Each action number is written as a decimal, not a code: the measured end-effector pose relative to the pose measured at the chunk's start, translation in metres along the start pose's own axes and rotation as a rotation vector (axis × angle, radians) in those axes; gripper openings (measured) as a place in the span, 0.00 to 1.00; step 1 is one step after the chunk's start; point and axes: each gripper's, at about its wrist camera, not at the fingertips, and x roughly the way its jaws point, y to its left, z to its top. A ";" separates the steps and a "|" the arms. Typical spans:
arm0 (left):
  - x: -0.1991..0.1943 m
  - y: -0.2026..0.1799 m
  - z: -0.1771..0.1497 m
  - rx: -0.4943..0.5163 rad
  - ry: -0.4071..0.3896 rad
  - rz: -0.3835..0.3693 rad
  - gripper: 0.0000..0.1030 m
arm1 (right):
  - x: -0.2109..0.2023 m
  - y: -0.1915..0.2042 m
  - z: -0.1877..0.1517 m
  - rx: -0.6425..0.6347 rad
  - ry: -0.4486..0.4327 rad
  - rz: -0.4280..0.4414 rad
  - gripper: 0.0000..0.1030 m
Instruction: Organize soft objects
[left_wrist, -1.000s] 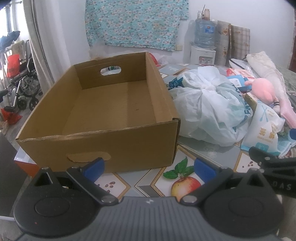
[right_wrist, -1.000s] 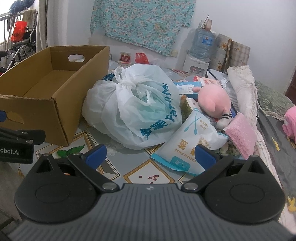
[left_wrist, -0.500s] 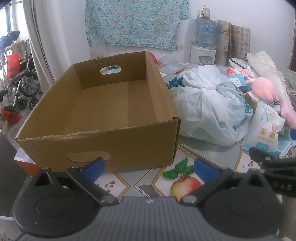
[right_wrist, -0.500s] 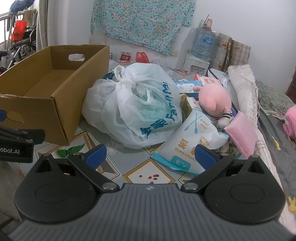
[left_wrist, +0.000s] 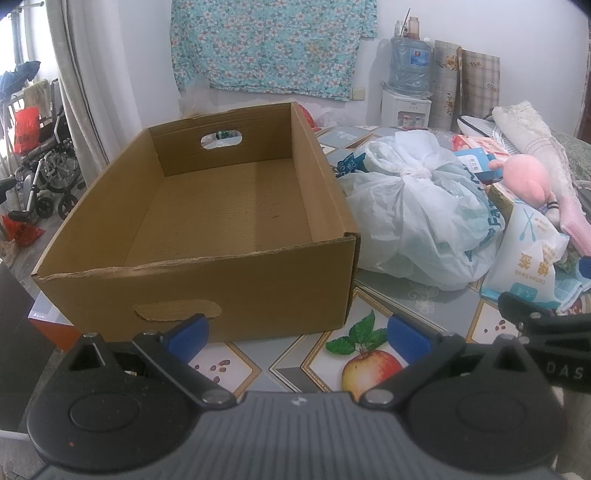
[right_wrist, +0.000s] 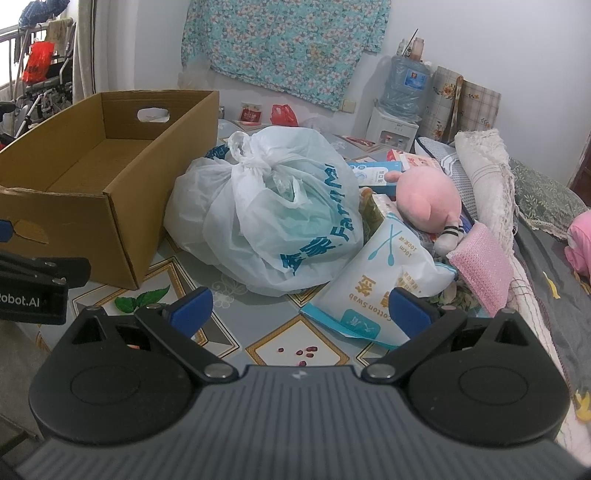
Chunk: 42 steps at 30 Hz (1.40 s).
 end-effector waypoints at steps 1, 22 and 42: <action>0.000 0.000 0.000 -0.001 0.000 0.001 1.00 | 0.000 0.000 0.000 0.000 0.001 0.001 0.99; -0.011 -0.037 0.001 0.126 -0.031 -0.117 1.00 | -0.004 -0.056 -0.022 0.167 -0.047 0.023 0.99; -0.018 -0.159 0.017 0.457 -0.165 -0.361 0.79 | 0.001 -0.199 -0.062 0.601 -0.262 0.307 0.77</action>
